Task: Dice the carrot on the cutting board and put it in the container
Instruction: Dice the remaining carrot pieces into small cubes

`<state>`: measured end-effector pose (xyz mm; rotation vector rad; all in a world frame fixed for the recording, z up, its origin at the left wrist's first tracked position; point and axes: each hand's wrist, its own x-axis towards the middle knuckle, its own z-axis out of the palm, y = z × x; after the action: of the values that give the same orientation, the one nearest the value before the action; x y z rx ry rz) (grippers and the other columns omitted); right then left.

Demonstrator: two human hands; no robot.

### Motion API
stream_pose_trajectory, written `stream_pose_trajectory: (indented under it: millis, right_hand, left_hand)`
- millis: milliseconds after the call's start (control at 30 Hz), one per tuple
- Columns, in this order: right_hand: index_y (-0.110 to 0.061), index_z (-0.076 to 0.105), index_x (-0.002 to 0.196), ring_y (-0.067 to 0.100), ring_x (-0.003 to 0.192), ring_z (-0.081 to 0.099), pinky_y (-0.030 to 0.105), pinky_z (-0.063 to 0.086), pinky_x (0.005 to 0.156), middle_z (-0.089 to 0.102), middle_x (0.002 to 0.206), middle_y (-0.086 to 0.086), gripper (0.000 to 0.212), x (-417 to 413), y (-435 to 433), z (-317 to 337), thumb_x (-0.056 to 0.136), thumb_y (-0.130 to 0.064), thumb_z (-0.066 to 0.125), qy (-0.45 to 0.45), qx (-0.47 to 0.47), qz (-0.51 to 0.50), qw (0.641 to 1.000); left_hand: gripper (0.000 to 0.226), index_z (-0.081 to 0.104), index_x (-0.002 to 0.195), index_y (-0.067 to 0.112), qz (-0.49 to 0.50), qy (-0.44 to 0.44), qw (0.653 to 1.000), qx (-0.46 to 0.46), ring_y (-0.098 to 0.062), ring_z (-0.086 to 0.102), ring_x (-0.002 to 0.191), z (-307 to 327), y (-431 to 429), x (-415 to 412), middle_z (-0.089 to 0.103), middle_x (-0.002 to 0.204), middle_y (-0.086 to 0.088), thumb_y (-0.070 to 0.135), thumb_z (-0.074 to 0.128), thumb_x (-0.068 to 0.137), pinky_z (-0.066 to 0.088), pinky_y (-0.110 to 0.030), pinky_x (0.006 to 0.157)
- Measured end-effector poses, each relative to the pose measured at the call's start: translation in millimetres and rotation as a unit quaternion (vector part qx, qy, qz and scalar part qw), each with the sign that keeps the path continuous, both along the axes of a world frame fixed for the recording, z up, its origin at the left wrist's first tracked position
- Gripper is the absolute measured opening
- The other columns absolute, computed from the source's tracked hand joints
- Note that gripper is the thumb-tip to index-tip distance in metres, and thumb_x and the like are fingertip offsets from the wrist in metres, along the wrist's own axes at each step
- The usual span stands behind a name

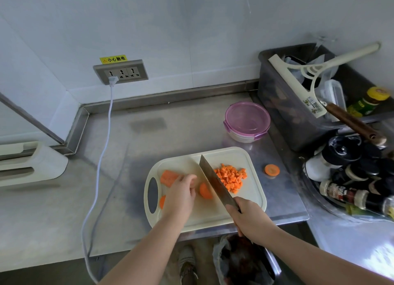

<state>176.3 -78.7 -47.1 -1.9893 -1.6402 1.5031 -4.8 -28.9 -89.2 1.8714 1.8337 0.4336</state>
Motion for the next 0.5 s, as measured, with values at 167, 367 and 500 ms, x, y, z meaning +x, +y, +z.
stream_pose_trajectory:
  millis: [167, 367, 500]
  right_hand:
    - [-0.022, 0.049, 0.089, 0.011, 0.054, 0.051, 0.025, 0.047, 0.055, 0.054, 0.07, -0.001, 0.017, -4, -5, -11, 0.102, -0.03, 0.041, -0.033, 0.034, 0.007, 0.999]
    - [-0.021, 0.048, 0.093, 0.011, 0.058, 0.05, 0.026, 0.045, 0.056, 0.053, 0.074, -0.003, 0.015, -15, -8, -21, 0.102, -0.03, 0.039, -0.039, 0.049, 0.026, 0.998]
    - [-0.019, 0.049, 0.093, 0.012, 0.062, 0.052, 0.029, 0.047, 0.061, 0.052, 0.074, -0.004, 0.017, -20, -4, -23, 0.101, -0.031, 0.04, -0.052, 0.069, 0.021, 0.996]
  left_hand:
    - [0.013, 0.067, 0.102, 0.018, 0.137, -0.119, 0.976, -0.119, -0.012, 0.062, 0.091, -1, -13, 10, 0.067, 0.099, 0.004, 0.02, 0.063, 0.09, 0.045, -0.023, 0.081]
    - [0.024, 0.069, 0.112, 0.01, 0.205, -0.197, 0.946, -0.153, -0.018, 0.067, 0.094, -5, -7, 23, 0.072, 0.103, -0.004, 0.016, 0.064, 0.089, 0.052, -0.034, 0.09]
    - [0.019, 0.07, 0.106, 0.008, 0.233, -0.24, 0.927, -0.172, -0.019, 0.068, 0.085, -2, 1, 26, 0.073, 0.092, -0.007, 0.012, 0.063, 0.089, 0.054, -0.03, 0.082]
